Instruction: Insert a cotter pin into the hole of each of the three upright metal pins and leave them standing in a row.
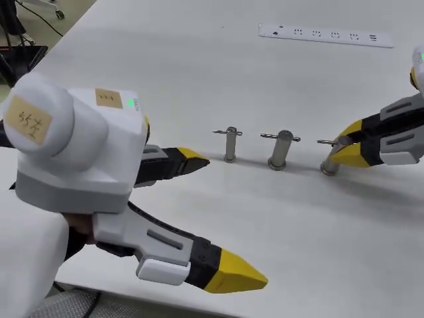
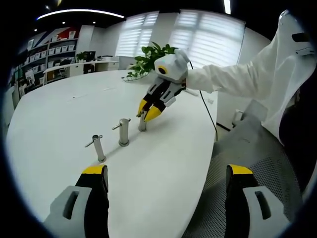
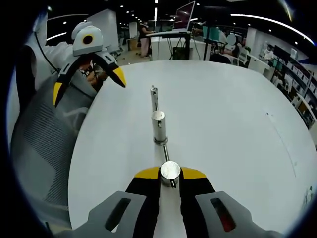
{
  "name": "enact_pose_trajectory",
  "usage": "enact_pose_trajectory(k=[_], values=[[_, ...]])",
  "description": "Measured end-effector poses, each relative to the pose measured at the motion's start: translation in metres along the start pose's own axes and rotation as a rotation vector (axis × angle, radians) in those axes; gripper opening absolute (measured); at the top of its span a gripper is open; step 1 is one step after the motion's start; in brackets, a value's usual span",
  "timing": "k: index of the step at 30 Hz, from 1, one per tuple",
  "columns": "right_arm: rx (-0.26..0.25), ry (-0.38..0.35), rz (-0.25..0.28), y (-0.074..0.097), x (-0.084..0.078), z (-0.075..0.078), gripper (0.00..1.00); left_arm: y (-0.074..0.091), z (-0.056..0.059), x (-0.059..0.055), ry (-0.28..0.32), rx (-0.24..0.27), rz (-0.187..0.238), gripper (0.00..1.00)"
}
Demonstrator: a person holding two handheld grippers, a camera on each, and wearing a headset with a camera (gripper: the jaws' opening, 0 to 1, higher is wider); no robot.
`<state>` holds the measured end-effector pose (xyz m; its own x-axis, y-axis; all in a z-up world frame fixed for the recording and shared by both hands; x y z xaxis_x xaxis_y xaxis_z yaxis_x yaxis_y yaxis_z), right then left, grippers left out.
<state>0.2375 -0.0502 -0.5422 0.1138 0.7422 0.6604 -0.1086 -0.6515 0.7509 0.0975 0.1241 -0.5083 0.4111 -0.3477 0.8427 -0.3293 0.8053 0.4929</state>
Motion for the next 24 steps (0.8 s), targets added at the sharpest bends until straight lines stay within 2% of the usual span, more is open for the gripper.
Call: enact_pose_trajectory(k=[2, 6, 7, 8, 10, 12, 15, 20, 22, 24], values=[[-0.017, 0.072, -0.016, 0.000, -0.002, 0.000, 0.10, 0.001, 0.000, 0.001, 0.002, 0.003, 0.004, 0.99], [-0.050, 0.003, 0.018, 0.004, -0.004, 0.001, 0.13, 0.002, -0.001, 0.003, 0.002, 0.013, 0.010, 0.99], [-0.056, -0.002, 0.035, 0.006, -0.003, 0.000, 0.16, 0.002, -0.001, 0.004, 0.002, 0.013, 0.011, 0.99], [-0.073, -0.023, 0.073, 0.009, 0.000, -0.001, 0.20, 0.003, -0.001, 0.005, 0.003, 0.014, 0.016, 0.99], [-0.082, -0.051, 0.095, 0.016, 0.002, -0.005, 0.31, 0.004, -0.002, 0.007, 0.009, 0.023, 0.026, 0.99], [-0.092, -0.088, 0.136, 0.023, 0.005, -0.009, 0.37, 0.006, -0.003, 0.010, 0.014, 0.028, 0.037, 0.99], [-0.114, -0.113, 0.165, 0.033, 0.006, -0.016, 0.44, 0.006, -0.002, 0.013, 0.016, 0.041, 0.048, 0.99], [-0.114, -0.181, 0.198, 0.042, 0.004, -0.031, 0.65, 0.005, 0.000, 0.016, 0.007, 0.051, 0.057, 0.99], [-0.126, -0.189, 0.199, 0.045, 0.003, -0.036, 0.71, 0.004, -0.001, 0.016, 0.012, 0.055, 0.058, 0.99], [-0.148, -0.228, 0.197, 0.048, 0.001, -0.042, 0.75, 0.005, -0.003, 0.016, 0.015, 0.073, 0.064, 0.99]])
Point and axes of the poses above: the centre of the closed fingertips' face, and the gripper's own axes: y roughly backward along the fingers, z roughly to its right, x roughly out of its top, the point moved 5 cm from there along y, roughly backward along the fingers, and after that the axes turned 3 degrees about -y, right-handed, at the moved point
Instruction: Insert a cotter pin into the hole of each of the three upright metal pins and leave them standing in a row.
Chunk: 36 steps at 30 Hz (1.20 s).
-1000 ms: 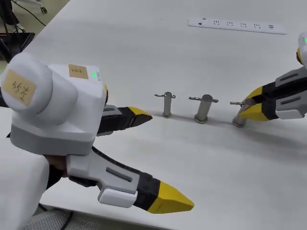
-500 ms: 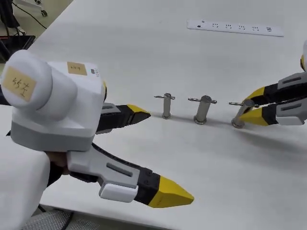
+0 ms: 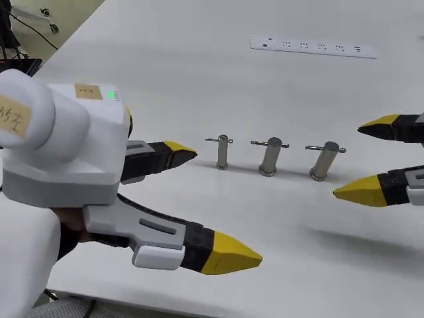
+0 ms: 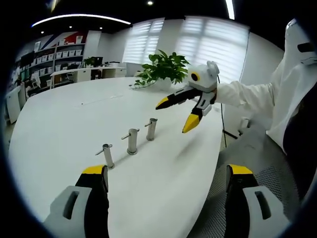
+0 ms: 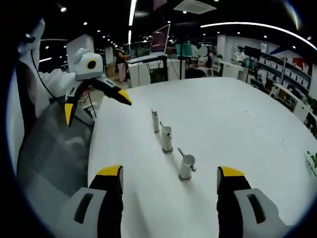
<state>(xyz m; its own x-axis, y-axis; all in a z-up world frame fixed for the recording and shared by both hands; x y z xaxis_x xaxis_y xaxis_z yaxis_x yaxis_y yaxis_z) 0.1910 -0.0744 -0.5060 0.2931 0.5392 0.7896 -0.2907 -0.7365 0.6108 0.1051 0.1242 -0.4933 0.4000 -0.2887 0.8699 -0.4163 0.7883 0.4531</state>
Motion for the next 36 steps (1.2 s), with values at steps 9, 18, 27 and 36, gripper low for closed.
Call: enact_pose_trajectory(k=[9, 18, 27, 36], values=[[-0.084, -0.095, 0.048, 0.020, -0.004, -0.012, 0.93, 0.004, -0.006, -0.001, 0.011, 0.028, 0.012, 0.99], [-0.135, -0.177, 0.084, 0.042, -0.005, -0.021, 0.98, 0.011, -0.018, -0.001, 0.031, 0.087, 0.028, 0.99], [-0.176, -0.352, 0.168, 0.054, 0.000, -0.033, 0.98, 0.022, -0.028, -0.003, 0.050, 0.150, 0.029, 0.99], [-0.226, -0.372, 0.208, 0.059, 0.009, -0.041, 0.98, 0.024, -0.028, -0.006, 0.072, 0.148, 0.022, 0.99]])
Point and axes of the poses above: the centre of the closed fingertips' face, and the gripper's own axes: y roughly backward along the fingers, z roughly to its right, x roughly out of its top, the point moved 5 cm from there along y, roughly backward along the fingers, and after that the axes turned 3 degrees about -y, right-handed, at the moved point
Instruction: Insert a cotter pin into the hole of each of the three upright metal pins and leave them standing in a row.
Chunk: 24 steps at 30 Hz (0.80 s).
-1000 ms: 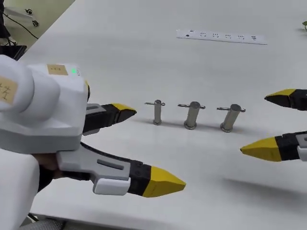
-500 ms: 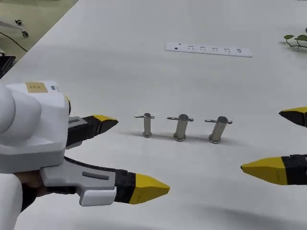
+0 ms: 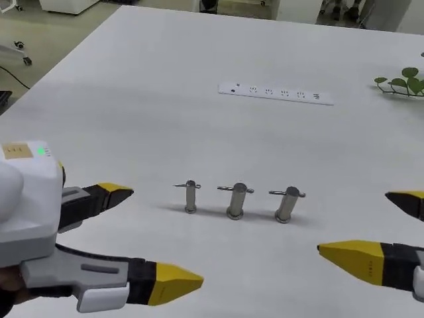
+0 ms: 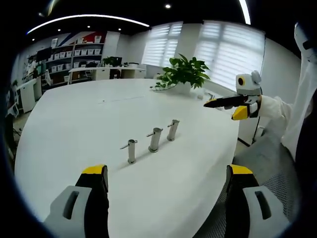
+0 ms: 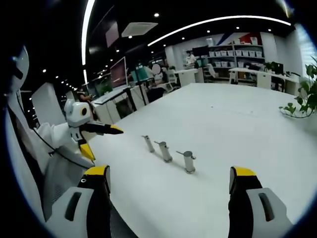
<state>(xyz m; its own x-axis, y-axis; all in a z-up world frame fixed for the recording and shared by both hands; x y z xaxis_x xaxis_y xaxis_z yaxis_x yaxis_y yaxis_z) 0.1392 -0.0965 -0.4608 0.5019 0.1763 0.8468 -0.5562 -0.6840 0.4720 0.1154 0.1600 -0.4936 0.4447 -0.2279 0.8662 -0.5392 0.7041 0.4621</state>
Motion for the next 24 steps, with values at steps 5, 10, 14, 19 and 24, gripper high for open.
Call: enact_pose_trajectory(k=[5, 10, 14, 19, 24], values=[[-0.031, -0.008, -0.006, 0.007, -0.004, 0.003, 0.98, 0.001, 0.001, -0.001, 0.007, 0.011, -0.001, 0.99], [-0.069, -0.041, -0.023, 0.021, -0.019, 0.006, 0.98, 0.005, 0.000, -0.001, 0.035, 0.029, 0.007, 0.99], [-0.097, -0.063, -0.025, 0.028, -0.026, 0.009, 0.98, 0.008, 0.000, -0.002, 0.037, 0.037, -0.002, 0.99], [-0.115, -0.092, -0.016, 0.030, -0.028, 0.011, 0.98, 0.013, 0.000, -0.003, 0.057, 0.054, 0.001, 0.99], [-0.129, -0.092, -0.007, 0.031, -0.025, 0.014, 0.98, 0.015, 0.001, -0.008, 0.081, 0.062, -0.010, 0.99]])
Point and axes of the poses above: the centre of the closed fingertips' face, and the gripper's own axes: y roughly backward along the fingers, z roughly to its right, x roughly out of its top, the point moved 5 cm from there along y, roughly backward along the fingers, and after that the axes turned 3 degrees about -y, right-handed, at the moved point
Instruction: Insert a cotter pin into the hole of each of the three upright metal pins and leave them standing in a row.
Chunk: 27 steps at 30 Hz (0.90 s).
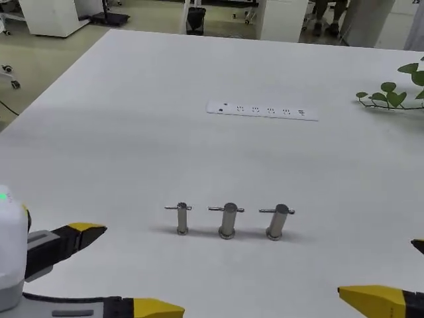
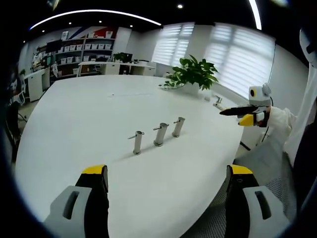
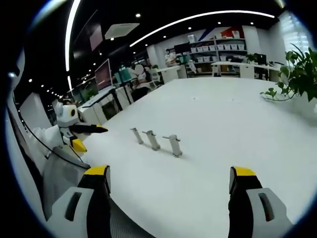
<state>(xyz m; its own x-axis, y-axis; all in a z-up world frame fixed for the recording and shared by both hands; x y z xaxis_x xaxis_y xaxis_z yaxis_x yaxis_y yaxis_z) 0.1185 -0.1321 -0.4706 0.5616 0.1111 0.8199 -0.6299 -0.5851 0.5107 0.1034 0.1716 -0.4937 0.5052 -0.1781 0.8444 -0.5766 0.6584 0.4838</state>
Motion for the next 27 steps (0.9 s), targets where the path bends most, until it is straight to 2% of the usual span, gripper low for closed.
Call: enact_pose_trajectory(k=[7, 12, 19, 25, 27], values=[[-0.005, 0.006, 0.001, -0.001, 0.005, 0.001, 0.97, 0.003, -0.003, 0.000, 0.017, 0.014, 0.003, 0.99], [0.019, -0.009, 0.010, -0.006, 0.004, -0.001, 0.97, 0.006, -0.006, 0.000, 0.028, 0.027, -0.004, 0.99], [0.014, 0.000, -0.004, -0.010, 0.008, 0.002, 0.96, 0.012, -0.015, 0.002, 0.055, 0.058, 0.015, 0.99], [0.007, 0.005, -0.013, -0.010, 0.008, 0.004, 0.96, 0.016, -0.016, 0.005, 0.055, 0.066, 0.013, 0.98], [0.006, -0.001, -0.012, -0.009, 0.007, 0.005, 0.95, 0.017, -0.015, 0.005, 0.024, 0.058, -0.005, 0.96]])
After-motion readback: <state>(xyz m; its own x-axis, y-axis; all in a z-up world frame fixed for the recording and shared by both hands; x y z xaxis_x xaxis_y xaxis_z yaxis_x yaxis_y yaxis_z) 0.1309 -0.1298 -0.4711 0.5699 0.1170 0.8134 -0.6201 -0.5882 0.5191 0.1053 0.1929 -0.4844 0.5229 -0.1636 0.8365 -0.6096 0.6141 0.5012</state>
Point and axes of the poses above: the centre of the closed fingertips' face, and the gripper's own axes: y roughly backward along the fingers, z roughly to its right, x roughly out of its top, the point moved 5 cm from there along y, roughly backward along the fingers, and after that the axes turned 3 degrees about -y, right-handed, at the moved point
